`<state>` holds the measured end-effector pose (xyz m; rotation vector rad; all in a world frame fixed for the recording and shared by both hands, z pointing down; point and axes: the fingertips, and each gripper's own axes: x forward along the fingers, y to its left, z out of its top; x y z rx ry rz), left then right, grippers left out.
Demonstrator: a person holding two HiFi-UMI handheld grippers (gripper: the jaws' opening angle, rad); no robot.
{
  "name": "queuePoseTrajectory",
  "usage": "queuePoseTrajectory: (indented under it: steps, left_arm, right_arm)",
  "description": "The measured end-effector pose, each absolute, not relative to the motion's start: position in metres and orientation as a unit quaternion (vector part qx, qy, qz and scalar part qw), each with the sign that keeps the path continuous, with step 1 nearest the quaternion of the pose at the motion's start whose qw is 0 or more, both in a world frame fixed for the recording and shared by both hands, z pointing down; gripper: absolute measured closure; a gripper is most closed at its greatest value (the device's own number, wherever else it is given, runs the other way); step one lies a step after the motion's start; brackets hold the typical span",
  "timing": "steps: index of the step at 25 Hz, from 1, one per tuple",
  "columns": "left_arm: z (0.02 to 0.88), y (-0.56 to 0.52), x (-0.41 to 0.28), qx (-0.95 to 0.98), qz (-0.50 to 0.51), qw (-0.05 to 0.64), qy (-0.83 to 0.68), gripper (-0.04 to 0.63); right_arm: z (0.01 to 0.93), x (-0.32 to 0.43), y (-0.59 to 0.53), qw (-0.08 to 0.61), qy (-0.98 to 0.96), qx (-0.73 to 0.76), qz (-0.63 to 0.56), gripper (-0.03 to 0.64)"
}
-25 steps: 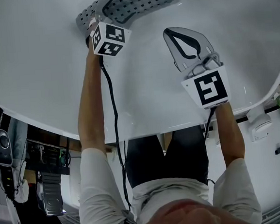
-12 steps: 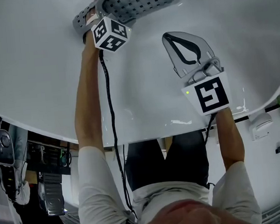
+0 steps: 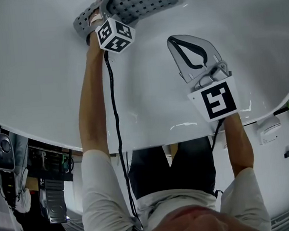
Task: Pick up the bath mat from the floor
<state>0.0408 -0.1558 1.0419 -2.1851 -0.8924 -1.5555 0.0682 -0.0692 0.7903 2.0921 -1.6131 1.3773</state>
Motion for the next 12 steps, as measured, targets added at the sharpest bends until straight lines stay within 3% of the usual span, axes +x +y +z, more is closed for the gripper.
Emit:
queuePoseTrajectory:
  steps: [12]
  left_arm:
    - [1.031, -0.159, 0.037, -0.767, -0.560, 0.139, -0.280, 0.321]
  right_arm:
    - [0.787, 0.071, -0.072, 0.074, -0.536, 0.701, 0.464, 0.615]
